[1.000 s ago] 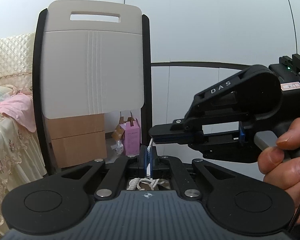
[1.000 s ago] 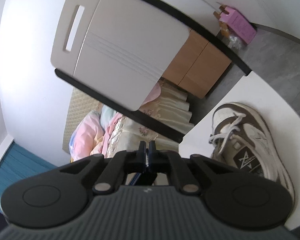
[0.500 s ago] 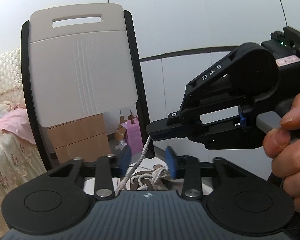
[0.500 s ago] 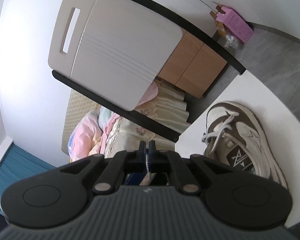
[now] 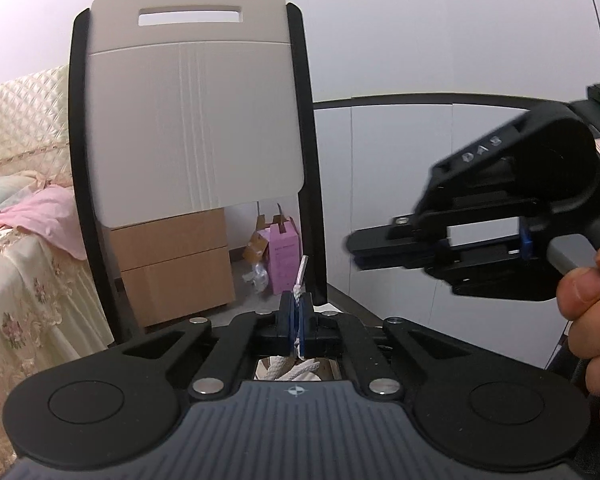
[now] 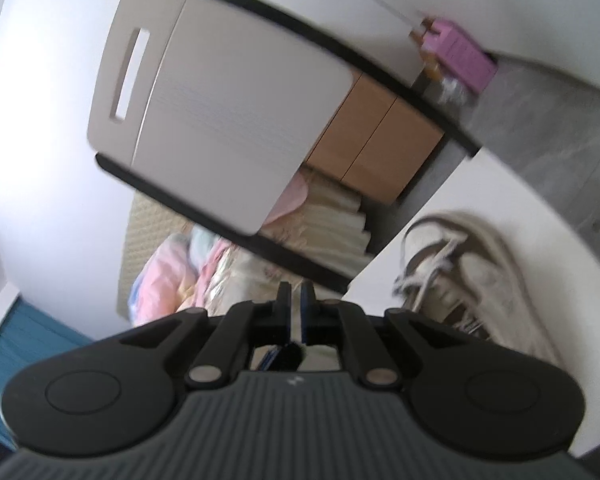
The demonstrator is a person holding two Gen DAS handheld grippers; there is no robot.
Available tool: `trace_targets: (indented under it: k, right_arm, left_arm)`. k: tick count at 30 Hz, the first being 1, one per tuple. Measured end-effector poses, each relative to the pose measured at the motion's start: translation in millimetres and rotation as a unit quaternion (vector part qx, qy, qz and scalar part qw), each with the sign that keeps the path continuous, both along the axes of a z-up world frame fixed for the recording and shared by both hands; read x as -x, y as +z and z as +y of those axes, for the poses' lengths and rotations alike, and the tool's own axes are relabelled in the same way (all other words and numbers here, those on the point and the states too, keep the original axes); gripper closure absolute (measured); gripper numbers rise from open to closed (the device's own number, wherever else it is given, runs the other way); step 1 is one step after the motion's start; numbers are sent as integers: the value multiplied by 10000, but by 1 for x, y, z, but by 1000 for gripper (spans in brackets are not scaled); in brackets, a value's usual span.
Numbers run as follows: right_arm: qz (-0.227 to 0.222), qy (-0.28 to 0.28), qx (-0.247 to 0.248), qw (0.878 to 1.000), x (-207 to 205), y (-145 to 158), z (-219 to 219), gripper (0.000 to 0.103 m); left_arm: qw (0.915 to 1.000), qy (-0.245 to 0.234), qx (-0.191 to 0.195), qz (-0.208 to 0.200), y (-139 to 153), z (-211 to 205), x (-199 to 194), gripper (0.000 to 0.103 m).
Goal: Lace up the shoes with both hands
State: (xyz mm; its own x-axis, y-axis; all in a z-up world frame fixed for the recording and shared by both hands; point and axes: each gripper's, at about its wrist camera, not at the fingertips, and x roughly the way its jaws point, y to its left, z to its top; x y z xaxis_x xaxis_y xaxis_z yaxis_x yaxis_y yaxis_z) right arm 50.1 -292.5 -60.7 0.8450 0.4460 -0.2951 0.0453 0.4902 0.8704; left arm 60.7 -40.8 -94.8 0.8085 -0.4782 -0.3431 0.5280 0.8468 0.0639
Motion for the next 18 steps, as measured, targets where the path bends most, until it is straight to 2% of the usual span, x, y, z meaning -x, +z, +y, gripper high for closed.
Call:
trace_targets:
  k: [1,2,3,6,9,10,12,14,16,18]
  right_arm:
    - [58,-104,96,9999,1,-1,-3,92]
    - [144,-202,229,9994,1,-2,-5,82]
    - [210,-259,406,9986,2,-3,-6,80]
    - [298,-299,1082,9932,1,-8,-4,79]
    - [321,-197,2051,9780,-1,-18,7,79]
    - [399,-140,2231,9739,-3,-23,10,79]
    - [545,6,2363,9702,-8,-30,15,78]
    - [472,85,2584,9649,-10,-32,21,68]
    - [481,190,2937,9545,-11,-36,27,68]
    - [523,215,3067,9501,-12,-42,30,70]
  left_arm:
    - [10000,3,-3,-2,0,1,0,101]
    - [10000,-1,-6,-5,0,1,0,101]
    - [10000,-5,-9,-13,1,1,0,101]
    - [10000,-19,-65,-25,2,-1,-3,101]
    - [9999,44,-156,0,0,-2,-6,101]
    - [9998,75,-177,20,0,-3,-9,101]
    - [9996,172,-199,71,-1,-2,-13,101]
    - [9994,255,-215,100,-1,-1,-16,101]
    - [9990,343,-241,124,-2,1,-19,101]
    - [9986,429,-263,175,-4,3,-21,101]
